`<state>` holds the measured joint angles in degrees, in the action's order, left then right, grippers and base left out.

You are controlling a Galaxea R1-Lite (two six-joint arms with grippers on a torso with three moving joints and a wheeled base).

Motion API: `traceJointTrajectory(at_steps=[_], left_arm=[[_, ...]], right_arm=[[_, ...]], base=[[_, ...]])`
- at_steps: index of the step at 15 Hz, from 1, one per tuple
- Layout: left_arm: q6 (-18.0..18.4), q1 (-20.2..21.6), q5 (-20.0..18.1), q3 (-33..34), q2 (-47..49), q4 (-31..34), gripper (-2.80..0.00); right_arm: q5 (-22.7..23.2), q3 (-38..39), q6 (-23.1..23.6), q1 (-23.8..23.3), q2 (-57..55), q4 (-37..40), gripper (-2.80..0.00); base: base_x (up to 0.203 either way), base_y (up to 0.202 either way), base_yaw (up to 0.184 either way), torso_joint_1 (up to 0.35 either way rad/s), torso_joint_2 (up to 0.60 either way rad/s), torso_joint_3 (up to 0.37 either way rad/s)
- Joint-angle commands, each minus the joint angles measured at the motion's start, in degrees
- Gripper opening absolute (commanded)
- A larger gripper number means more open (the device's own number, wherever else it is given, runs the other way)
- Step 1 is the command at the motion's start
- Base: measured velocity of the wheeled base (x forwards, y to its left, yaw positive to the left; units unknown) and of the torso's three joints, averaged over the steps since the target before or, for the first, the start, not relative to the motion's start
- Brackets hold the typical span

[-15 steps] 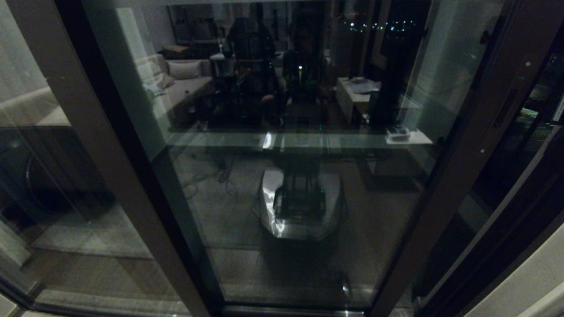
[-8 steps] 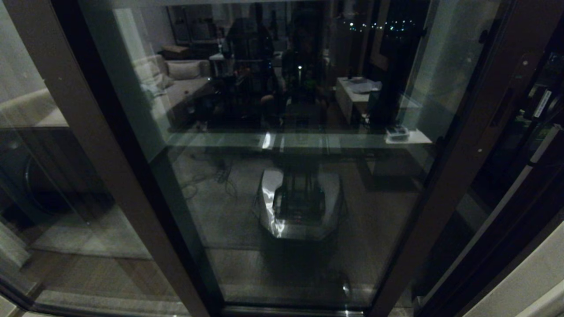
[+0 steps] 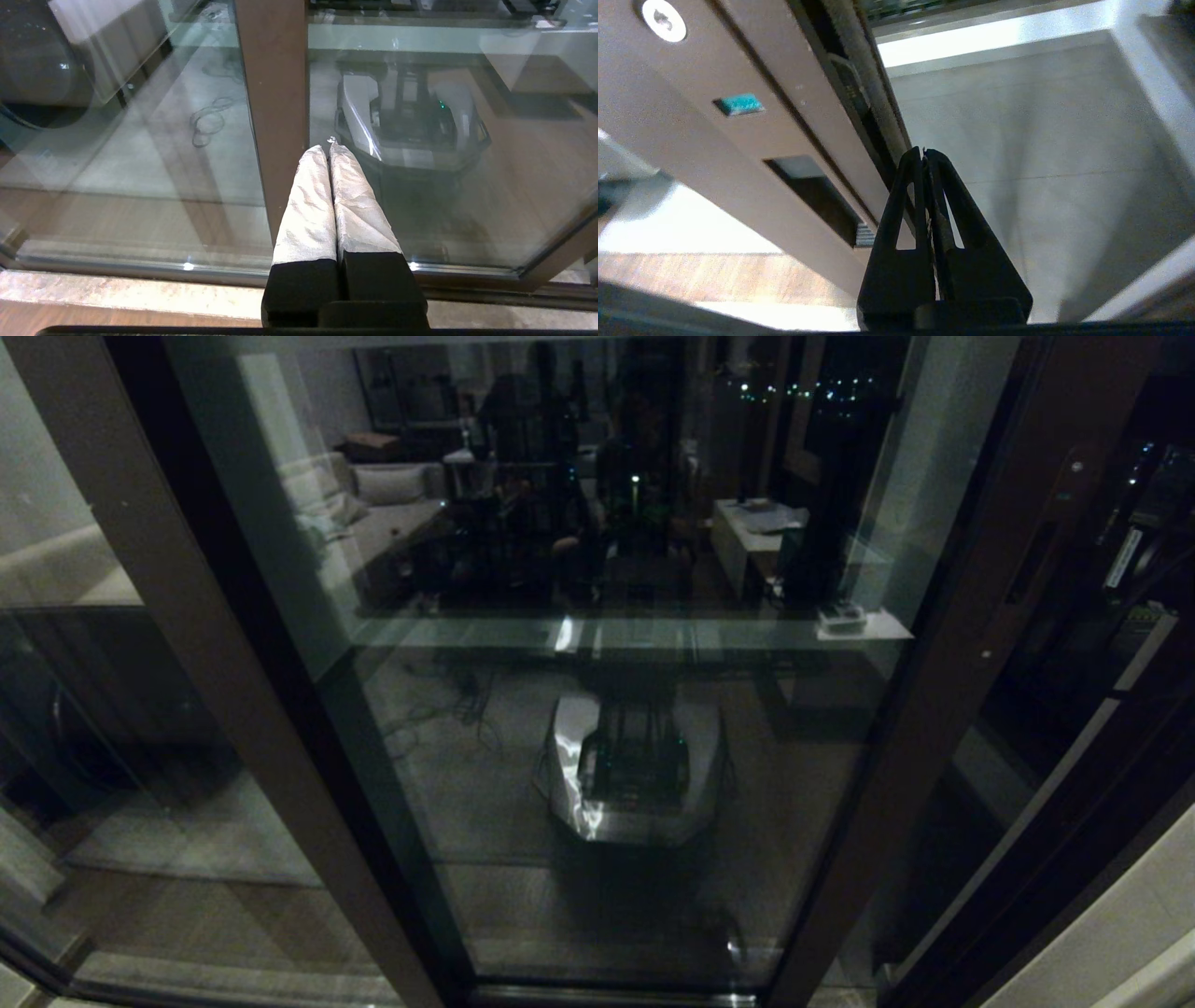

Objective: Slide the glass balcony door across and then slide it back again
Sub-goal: Open the slid door

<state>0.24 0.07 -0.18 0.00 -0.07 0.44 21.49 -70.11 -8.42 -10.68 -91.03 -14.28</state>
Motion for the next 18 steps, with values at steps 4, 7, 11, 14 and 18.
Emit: traceJointTrajectory(at_steps=[4,7,11,14,18], left_arm=[[0.09,0.01,0.01,0.09,-0.01,0.0,-2.8],[0.02,0.01,0.01,0.09,-0.01,0.0,-2.8],[0.02,0.01,0.01,0.09,-0.01,0.0,-2.8],[0.02,0.01,0.01,0.09,-0.01,0.0,-2.8],[0.05,0.01,0.01,0.09,-0.01,0.0,-2.8]], right_arm=[[0.13,0.17,-0.14,0.76,0.74,-0.22,-2.8],[0.06,-1.61,-0.01,1.88,1.64,-0.14,-2.8],[-0.28,-4.39,-0.01,4.03,1.6,0.31,-2.8],[-4.21,-5.56,0.0,8.34,0.42,0.64,-2.8],[-6.48,-9.02,0.07,11.89,-0.02,4.63,-2.8]], base=[[0.0,0.0,0.0,0.0,0.0,0.0],[0.0,0.0,0.0,0.0,0.0,0.0],[0.0,0.0,0.0,0.0,0.0,0.0],[0.0,0.0,0.0,0.0,0.0,0.0],[0.0,0.0,0.0,0.0,0.0,0.0]])
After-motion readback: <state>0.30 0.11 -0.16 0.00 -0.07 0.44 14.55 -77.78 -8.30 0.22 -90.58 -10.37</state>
